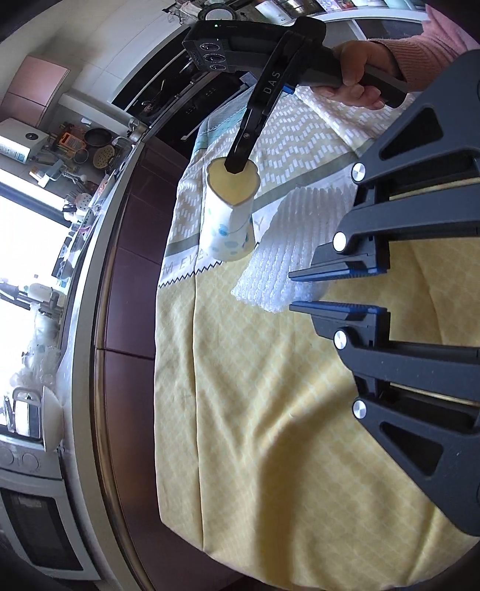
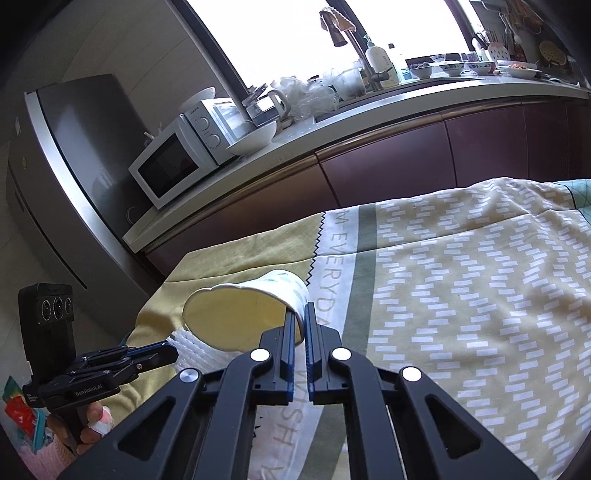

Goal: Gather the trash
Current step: 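Grasp the blue-dotted paper cup with the right tool while the left tool grasps a foam net, then carry the foam net and paper cup over the teal bin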

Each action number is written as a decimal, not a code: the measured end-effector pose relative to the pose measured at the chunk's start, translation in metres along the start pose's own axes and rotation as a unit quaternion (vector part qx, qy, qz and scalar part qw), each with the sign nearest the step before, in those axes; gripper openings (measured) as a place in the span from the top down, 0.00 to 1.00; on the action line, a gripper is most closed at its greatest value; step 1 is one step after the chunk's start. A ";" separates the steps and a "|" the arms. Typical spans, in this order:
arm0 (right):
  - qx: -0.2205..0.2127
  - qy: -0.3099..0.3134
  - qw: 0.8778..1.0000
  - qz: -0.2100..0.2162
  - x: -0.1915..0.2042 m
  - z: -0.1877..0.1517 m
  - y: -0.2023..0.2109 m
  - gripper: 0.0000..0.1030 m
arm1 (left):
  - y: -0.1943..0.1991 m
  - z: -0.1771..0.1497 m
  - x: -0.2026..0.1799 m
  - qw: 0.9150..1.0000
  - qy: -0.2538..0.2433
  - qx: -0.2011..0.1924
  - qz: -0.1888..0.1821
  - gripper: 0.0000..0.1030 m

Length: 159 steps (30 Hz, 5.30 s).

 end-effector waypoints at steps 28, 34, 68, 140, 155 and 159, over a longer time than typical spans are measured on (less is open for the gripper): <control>0.074 0.056 0.985 0.148 0.158 -0.064 -0.042 0.96 | 0.177 -0.110 0.147 0.980 0.129 -0.084 0.128 0.89; 0.087 0.071 0.980 0.165 0.185 -0.071 -0.052 0.96 | 0.204 -0.121 0.159 0.975 0.138 -0.097 0.145 0.89; 0.143 0.116 0.960 0.212 0.275 -0.099 -0.096 0.96 | 0.279 -0.147 0.225 0.947 0.200 -0.138 0.212 0.89; 0.209 0.148 0.944 0.209 0.343 -0.134 -0.157 0.96 | 0.288 -0.175 0.289 0.916 0.259 -0.133 0.276 0.89; 0.225 0.162 0.941 0.192 0.353 -0.146 -0.174 0.96 | 0.276 -0.182 0.305 0.913 0.269 -0.123 0.280 0.89; 0.230 0.168 0.940 0.188 0.357 -0.151 -0.179 0.96 | 0.273 -0.182 0.307 0.913 0.270 -0.120 0.282 0.89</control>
Point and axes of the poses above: each gripper's, at about its wrist camera, not at the fingertips, and y roughly against the way its jaws point, x to its left, z to its top, the point moved 6 cm from there along -y, roughly the way its jaws point, and after that the axes turned 6 degrees about -y, right-handed, at the moved point
